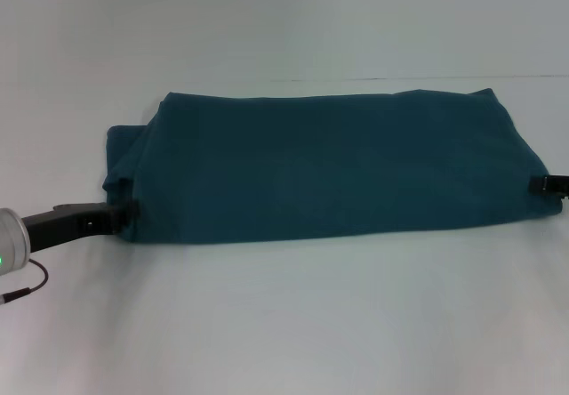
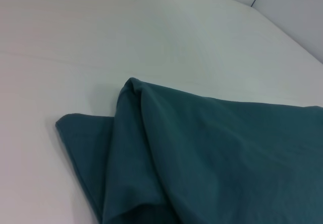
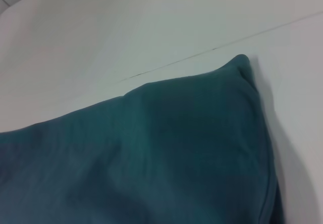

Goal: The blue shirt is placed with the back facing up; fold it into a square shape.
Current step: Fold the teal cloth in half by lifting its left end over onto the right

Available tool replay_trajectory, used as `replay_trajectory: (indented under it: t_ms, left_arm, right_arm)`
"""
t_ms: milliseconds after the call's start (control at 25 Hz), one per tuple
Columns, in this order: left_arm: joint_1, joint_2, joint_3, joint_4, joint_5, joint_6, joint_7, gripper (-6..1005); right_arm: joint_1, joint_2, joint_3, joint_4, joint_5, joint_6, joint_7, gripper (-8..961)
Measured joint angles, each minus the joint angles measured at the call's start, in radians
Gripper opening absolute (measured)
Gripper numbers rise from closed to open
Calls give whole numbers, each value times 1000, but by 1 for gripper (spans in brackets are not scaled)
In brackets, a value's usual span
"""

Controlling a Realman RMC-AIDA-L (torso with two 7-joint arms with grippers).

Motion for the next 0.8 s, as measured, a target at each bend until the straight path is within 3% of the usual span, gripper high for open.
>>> replay_trajectory:
  t_ms: [240, 440, 680, 800]
  left_arm:
    - [6, 0, -4, 1, 0, 0, 0, 27]
    - [22, -2, -11, 12, 0, 8, -1, 29]
    - [48, -2, -12, 35, 0, 23, -5, 31]
    - [59, -3, -17, 50, 0, 41, -6, 33]
  right_arm:
    - [-9, -5, 9, -7, 6, -32, -12, 443]
    - [-12, -9, 13, -9, 8, -33, -15, 195]
    - [-12, -9, 13, -9, 8, -34, -23, -1]
    - [-13, -10, 13, -9, 9, -34, -23, -1]
